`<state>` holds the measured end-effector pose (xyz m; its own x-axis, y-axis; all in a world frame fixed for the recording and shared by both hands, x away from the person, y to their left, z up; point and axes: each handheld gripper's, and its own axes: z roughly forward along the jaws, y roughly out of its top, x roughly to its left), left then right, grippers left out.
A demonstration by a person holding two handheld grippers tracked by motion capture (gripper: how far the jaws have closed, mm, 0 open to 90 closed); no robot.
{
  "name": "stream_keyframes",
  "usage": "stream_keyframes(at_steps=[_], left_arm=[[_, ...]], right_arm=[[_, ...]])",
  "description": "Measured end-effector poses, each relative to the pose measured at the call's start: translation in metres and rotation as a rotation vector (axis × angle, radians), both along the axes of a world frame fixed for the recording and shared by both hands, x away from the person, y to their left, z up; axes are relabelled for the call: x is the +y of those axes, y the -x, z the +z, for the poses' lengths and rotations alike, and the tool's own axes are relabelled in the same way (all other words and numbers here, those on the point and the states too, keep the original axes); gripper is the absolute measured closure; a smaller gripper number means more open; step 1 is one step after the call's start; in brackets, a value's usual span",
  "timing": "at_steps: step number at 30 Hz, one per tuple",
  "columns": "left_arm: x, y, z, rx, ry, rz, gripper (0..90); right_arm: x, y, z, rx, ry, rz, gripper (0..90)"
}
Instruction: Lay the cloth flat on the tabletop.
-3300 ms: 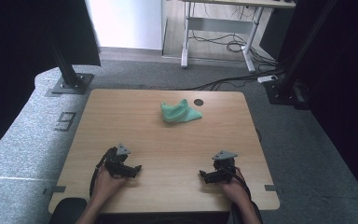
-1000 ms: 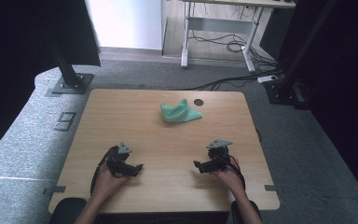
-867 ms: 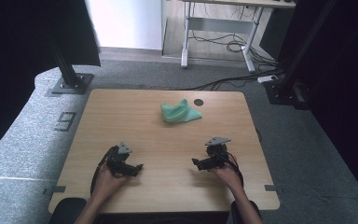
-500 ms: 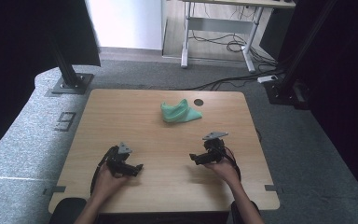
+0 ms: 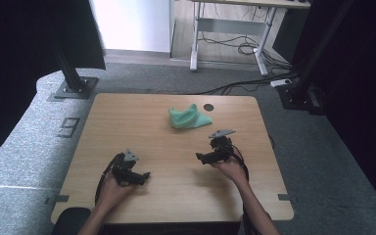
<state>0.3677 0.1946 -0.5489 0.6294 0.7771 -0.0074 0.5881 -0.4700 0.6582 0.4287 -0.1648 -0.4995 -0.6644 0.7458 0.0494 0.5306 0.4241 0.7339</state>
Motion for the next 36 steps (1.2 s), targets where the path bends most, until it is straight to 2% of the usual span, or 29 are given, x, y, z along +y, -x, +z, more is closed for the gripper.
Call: stream_keyframes(at_steps=[3, 13, 21, 28, 36], left_arm=[[0.0, 0.0, 0.0, 0.0, 0.0, 0.0, 0.0], [0.0, 0.0, 0.0, 0.0, 0.001, 0.001, 0.0], [0.0, 0.0, 0.0, 0.0, 0.0, 0.0, 0.0], [0.0, 0.0, 0.0, -0.001, 0.001, 0.001, 0.0], [0.0, 0.0, 0.0, -0.001, 0.001, 0.001, 0.0]], right_arm=[[0.006, -0.007, 0.003, -0.002, 0.002, 0.005, 5.4], [0.017, -0.026, 0.005, -0.004, 0.036, 0.024, 8.0], [0.022, -0.042, 0.01, -0.004, 0.023, 0.034, 12.6], [0.031, -0.052, 0.013, -0.005, 0.038, 0.045, 14.0], [0.04, -0.066, 0.014, -0.006, 0.032, 0.055, 18.0]])
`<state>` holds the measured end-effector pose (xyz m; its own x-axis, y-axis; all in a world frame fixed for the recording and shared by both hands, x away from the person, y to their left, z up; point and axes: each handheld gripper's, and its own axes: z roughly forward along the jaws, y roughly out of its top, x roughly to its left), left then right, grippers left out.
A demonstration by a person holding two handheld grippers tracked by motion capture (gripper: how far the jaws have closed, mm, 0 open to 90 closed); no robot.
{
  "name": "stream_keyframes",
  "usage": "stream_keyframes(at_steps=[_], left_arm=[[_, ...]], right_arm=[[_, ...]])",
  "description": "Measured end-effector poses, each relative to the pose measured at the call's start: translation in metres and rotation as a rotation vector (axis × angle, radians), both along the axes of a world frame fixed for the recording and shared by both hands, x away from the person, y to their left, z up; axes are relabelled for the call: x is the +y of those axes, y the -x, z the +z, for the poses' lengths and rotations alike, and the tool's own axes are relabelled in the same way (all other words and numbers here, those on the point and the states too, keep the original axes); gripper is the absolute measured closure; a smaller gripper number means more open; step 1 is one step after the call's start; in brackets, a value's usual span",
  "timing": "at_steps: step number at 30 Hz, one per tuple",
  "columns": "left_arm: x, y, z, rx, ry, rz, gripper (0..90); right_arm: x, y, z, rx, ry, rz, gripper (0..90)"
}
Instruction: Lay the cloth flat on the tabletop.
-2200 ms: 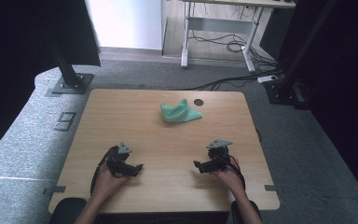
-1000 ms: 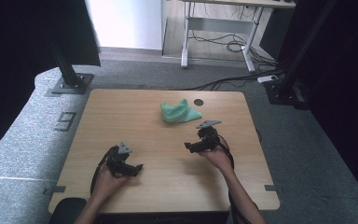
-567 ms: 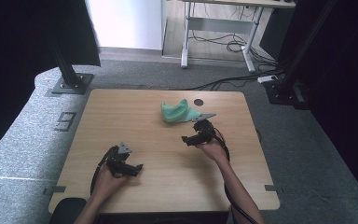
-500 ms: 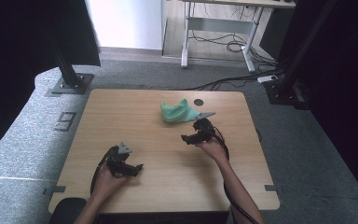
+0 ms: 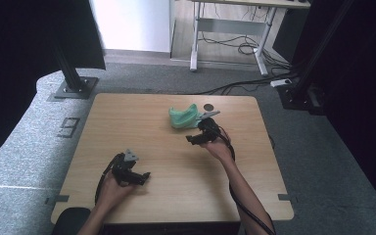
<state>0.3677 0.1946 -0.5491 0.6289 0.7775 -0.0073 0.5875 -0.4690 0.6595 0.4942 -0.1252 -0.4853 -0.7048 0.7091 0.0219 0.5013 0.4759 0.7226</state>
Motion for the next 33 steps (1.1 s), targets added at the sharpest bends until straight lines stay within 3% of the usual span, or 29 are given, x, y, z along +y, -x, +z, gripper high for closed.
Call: stream_keyframes(at_steps=[10, 23, 33], left_arm=[[0.0, 0.0, 0.0, 0.0, 0.001, 0.0, 0.0], [0.0, 0.0, 0.0, 0.001, 0.001, -0.005, 0.0], [0.0, 0.0, 0.0, 0.001, 0.0, -0.006, 0.0]], right_arm=[[0.008, -0.017, 0.005, -0.019, -0.03, 0.008, 24.6], [0.021, -0.032, 0.011, -0.045, -0.065, 0.025, 42.5], [0.033, -0.044, 0.014, -0.051, -0.063, 0.038, 42.1]])
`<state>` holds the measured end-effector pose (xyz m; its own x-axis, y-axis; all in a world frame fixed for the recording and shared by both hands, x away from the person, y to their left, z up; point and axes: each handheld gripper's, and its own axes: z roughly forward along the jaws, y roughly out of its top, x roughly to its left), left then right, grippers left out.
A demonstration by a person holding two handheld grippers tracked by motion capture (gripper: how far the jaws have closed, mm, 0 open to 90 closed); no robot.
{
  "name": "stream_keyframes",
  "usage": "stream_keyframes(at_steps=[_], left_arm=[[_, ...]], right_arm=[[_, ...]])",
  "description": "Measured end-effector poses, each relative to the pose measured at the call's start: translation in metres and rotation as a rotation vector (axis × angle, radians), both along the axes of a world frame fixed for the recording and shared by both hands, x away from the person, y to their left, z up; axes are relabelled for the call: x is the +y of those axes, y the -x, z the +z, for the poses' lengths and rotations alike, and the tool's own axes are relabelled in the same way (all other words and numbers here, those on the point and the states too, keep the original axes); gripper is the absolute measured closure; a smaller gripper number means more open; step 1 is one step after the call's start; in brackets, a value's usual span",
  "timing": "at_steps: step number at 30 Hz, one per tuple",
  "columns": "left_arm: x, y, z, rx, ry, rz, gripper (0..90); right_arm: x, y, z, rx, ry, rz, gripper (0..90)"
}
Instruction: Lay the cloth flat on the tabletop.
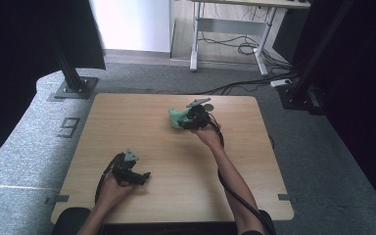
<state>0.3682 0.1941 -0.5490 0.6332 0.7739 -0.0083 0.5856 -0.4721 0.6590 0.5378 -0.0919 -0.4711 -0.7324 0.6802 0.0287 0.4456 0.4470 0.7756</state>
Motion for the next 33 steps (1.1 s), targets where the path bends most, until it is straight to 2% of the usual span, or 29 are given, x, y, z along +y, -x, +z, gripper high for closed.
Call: stream_keyframes(at_steps=[4, 8, 22, 26, 28, 33], left_arm=[[0.0, 0.0, 0.0, 0.0, -0.001, 0.0, 0.0], [0.0, 0.0, 0.0, -0.001, 0.0, 0.0, 0.0], [0.0, 0.0, 0.0, 0.0, 0.0, 0.0, 0.0], [0.0, 0.0, 0.0, 0.0, 0.0, 0.0, 0.0], [0.0, 0.0, 0.0, 0.0, -0.001, 0.0, 0.0], [0.0, 0.0, 0.0, 0.0, 0.0, 0.001, 0.0]], right_arm=[[0.004, -0.006, -0.007, 0.013, 0.007, -0.003, 40.6], [0.006, -0.01, -0.022, 0.055, 0.026, -0.013, 40.3], [0.002, -0.004, -0.055, 0.1, 0.051, -0.013, 44.0], [0.001, -0.003, -0.055, 0.104, 0.044, -0.013, 43.0], [0.0, -0.002, -0.051, 0.096, 0.045, -0.011, 42.5], [0.0, -0.002, -0.04, 0.079, 0.013, -0.01, 42.9]])
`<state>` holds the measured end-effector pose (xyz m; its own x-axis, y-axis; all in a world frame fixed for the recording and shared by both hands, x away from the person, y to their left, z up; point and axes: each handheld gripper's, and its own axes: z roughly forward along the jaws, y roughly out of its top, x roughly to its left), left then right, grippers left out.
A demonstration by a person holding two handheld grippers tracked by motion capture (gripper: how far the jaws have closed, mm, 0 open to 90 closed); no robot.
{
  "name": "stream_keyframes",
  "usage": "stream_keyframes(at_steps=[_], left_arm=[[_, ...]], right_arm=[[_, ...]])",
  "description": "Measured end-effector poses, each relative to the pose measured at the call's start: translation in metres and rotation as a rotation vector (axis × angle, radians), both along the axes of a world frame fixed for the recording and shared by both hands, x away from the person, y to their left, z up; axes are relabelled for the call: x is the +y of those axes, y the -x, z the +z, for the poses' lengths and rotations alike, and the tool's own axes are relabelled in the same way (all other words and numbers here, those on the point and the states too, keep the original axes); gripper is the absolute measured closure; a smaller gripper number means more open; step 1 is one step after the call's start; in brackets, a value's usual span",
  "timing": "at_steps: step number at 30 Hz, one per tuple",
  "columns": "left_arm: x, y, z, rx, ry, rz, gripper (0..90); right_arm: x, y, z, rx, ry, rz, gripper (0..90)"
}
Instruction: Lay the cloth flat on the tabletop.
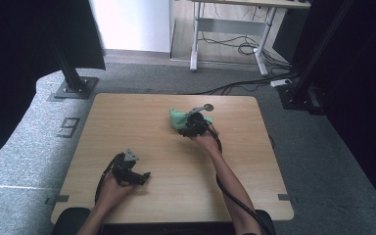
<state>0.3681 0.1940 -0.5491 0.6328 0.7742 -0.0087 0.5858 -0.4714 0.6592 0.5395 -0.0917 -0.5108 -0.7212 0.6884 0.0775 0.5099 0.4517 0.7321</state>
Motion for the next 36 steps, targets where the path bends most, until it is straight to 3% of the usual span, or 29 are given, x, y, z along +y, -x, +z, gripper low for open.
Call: stream_keyframes(at_steps=[6, 11, 14, 18, 20, 24, 25, 26, 28, 29, 30, 31, 36], left_arm=[[0.0, 0.0, 0.0, -0.001, -0.001, 0.0, 0.0], [0.0, 0.0, 0.0, -0.001, -0.003, -0.001, 0.0], [0.0, 0.0, 0.0, -0.001, -0.001, -0.001, 0.0], [0.0, 0.0, 0.0, 0.0, -0.002, -0.001, 0.0], [0.0, 0.0, 0.0, 0.0, 0.0, 0.0, 0.0], [0.0, 0.0, 0.0, 0.0, 0.0, 0.0, 0.0], [0.0, 0.0, 0.0, 0.0, -0.002, -0.001, 0.0], [0.0, 0.0, 0.0, 0.0, -0.001, 0.0, 0.0], [0.0, 0.0, 0.0, 0.0, -0.001, -0.001, 0.0], [0.0, 0.0, 0.0, 0.0, -0.001, -0.001, 0.0], [0.0, 0.0, 0.0, 0.0, -0.001, -0.001, 0.0], [0.0, 0.0, 0.0, 0.0, -0.002, -0.001, 0.0], [0.0, 0.0, 0.0, 0.0, -0.002, -0.001, 0.0]], right_arm=[[0.005, 0.001, 0.012, -0.021, -0.009, 0.017, 43.6], [0.008, -0.008, 0.019, -0.042, -0.007, 0.005, 40.5], [0.008, -0.011, 0.017, -0.045, -0.009, -0.004, 39.9], [0.007, -0.016, 0.004, -0.011, 0.005, -0.016, 39.6], [0.007, -0.017, -0.008, 0.007, 0.04, -0.016, 42.2], [0.007, -0.017, -0.015, 0.017, 0.062, -0.021, 49.0], [0.007, -0.017, -0.017, 0.018, 0.067, -0.023, 52.7], [0.007, -0.017, -0.019, 0.034, 0.077, -0.018, 63.1], [0.007, -0.016, -0.021, 0.047, 0.087, -0.013, 66.3], [0.006, -0.014, -0.025, 0.042, 0.104, -0.015, 73.7], [0.006, -0.014, -0.025, 0.042, 0.104, -0.015, 73.7], [0.003, -0.013, -0.025, 0.061, 0.088, -0.029, 79.5], [-0.001, -0.009, -0.024, 0.085, 0.072, -0.026, 83.4]])
